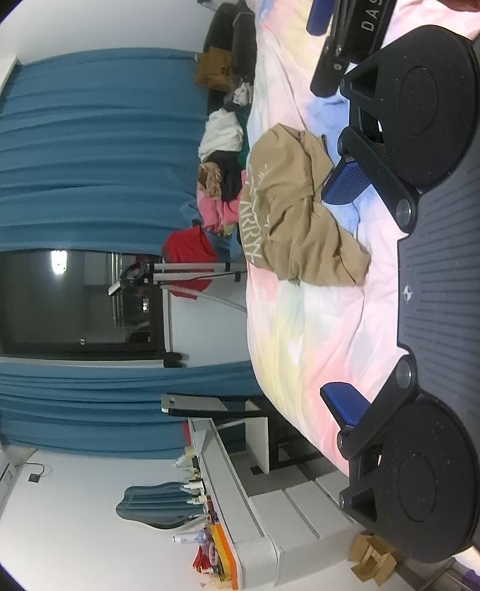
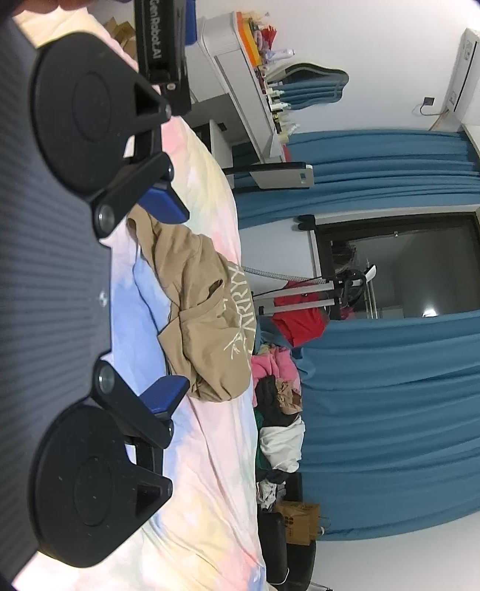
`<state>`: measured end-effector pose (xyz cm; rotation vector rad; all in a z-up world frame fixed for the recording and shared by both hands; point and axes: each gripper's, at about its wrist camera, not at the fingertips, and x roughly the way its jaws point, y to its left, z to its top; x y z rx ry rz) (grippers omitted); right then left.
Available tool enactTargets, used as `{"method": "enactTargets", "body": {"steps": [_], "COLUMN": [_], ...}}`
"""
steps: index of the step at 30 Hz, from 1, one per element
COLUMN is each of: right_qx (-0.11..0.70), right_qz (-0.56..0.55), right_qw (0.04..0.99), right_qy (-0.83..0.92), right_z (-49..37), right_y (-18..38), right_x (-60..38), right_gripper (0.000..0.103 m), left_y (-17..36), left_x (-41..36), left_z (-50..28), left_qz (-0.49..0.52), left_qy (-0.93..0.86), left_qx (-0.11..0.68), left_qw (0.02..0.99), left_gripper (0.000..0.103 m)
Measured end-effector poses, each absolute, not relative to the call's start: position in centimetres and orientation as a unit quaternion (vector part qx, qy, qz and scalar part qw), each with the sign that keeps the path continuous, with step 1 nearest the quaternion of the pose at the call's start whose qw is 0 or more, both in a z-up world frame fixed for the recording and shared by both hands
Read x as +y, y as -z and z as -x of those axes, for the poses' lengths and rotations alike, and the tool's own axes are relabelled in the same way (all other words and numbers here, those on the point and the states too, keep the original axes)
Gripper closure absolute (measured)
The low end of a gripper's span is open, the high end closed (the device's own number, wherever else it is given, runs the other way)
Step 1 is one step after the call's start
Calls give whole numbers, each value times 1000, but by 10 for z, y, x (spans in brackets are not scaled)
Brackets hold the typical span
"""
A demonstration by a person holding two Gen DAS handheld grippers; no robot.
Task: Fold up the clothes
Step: 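Move both grippers toward the crumpled tan T-shirt on the bed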
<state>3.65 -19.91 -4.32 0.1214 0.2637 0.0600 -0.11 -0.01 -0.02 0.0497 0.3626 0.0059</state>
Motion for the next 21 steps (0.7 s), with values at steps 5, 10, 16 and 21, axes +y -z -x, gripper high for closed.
{"method": "enactTargets", "body": {"steps": [5, 10, 16, 21], "right_qx": [134, 140, 139, 139], "right_qz": [-64, -69, -58, -61], "right_qw": [989, 988, 989, 988], "right_qy": [-22, -18, -10, -9], "right_z": [-33, -34, -33, -34], "right_y": [43, 47, 48, 48], "right_x": [-197, -201, -200, -202], "right_gripper": [13, 13, 13, 13], "left_y": [1, 3, 4, 6], "left_x": [-1, -1, -2, -2], "left_z": [7, 13, 20, 23], "left_qz": [-25, -25, -26, -27], "left_qy": [1, 6, 11, 13], "left_qx": [184, 187, 191, 193], "left_qw": [983, 982, 981, 981], "left_gripper": [0, 0, 0, 0]}}
